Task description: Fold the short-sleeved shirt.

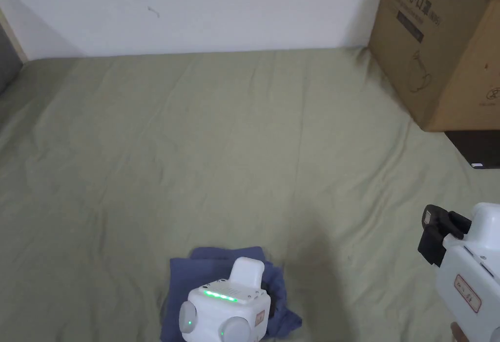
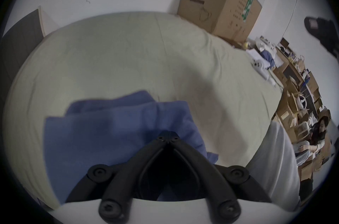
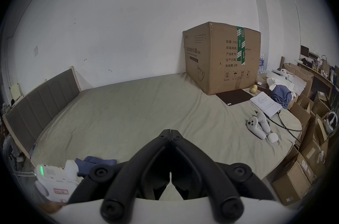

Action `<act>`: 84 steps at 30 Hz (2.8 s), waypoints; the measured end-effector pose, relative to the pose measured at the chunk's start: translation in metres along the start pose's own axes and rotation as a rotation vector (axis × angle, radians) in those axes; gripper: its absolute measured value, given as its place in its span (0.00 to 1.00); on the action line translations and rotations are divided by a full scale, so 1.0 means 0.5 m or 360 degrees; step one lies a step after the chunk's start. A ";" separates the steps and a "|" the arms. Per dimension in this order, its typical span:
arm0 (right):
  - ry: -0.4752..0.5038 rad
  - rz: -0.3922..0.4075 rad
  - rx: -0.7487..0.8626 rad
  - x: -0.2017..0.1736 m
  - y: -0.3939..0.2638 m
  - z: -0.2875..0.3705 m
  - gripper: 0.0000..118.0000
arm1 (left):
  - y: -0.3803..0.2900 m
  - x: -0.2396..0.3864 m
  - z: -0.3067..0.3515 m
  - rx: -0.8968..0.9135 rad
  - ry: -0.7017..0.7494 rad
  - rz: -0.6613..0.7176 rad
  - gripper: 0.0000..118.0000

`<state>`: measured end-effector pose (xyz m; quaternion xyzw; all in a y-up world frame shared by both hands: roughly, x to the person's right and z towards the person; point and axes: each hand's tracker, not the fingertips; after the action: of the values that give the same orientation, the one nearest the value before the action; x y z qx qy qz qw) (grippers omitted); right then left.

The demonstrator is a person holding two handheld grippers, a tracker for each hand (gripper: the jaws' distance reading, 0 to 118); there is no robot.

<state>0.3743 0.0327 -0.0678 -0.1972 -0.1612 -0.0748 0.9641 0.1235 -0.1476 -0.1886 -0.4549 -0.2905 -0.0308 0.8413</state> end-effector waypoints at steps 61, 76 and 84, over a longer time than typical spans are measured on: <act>0.0424 0.0311 -0.0202 -0.313 -0.133 -0.119 0.00 | 0.086 -0.284 0.500 0.1079 0.0608 0.0099 0.00; 0.0371 0.0399 -0.0578 -0.358 -0.388 -0.236 0.00 | 0.031 -0.329 0.407 0.0710 0.0360 0.0360 0.00; 0.0405 0.0359 -0.0585 -0.346 -0.376 -0.229 0.00 | 0.000 -0.374 0.226 0.0104 -0.0187 0.0872 0.74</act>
<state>0.2051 -0.1707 -0.1594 -0.3750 0.0009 -0.0189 0.9268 -0.0836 -0.0988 -0.2383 -0.4902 -0.2057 0.2334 0.8142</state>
